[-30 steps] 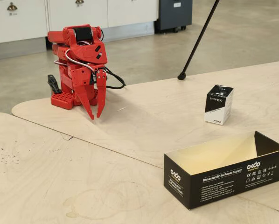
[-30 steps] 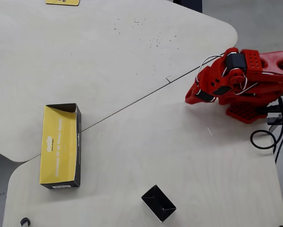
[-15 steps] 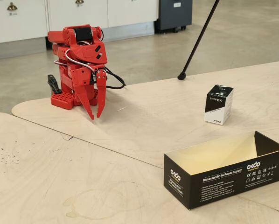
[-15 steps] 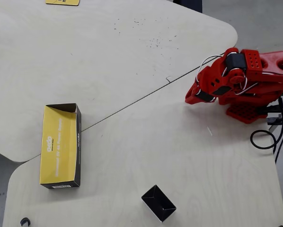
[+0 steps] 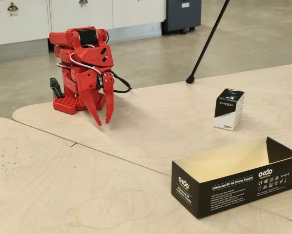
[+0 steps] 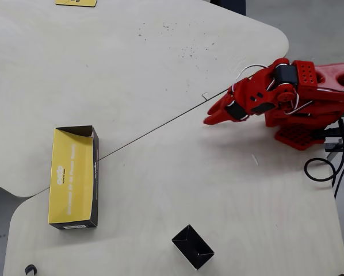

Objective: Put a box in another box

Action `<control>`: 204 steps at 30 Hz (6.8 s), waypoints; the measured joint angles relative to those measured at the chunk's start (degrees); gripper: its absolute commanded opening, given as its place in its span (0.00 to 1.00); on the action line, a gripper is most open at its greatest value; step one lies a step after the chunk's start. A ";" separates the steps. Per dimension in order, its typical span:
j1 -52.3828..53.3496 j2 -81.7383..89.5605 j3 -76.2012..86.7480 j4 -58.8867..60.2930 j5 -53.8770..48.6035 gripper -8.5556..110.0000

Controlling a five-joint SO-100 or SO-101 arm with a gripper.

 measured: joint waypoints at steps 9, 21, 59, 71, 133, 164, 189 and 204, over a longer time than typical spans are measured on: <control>-2.90 -28.13 -29.71 -5.01 18.98 0.32; -24.96 -87.71 -99.32 30.41 46.67 0.38; -50.98 -132.19 -134.30 35.95 60.73 0.46; -51.15 -137.90 -138.34 35.07 63.11 0.46; -18.28 -131.92 -153.90 18.54 47.90 0.19; -20.83 -150.56 -151.61 -5.36 40.69 0.28; -19.42 -149.85 -144.76 -7.12 38.58 0.41; -16.88 -132.28 -140.01 17.31 23.12 0.39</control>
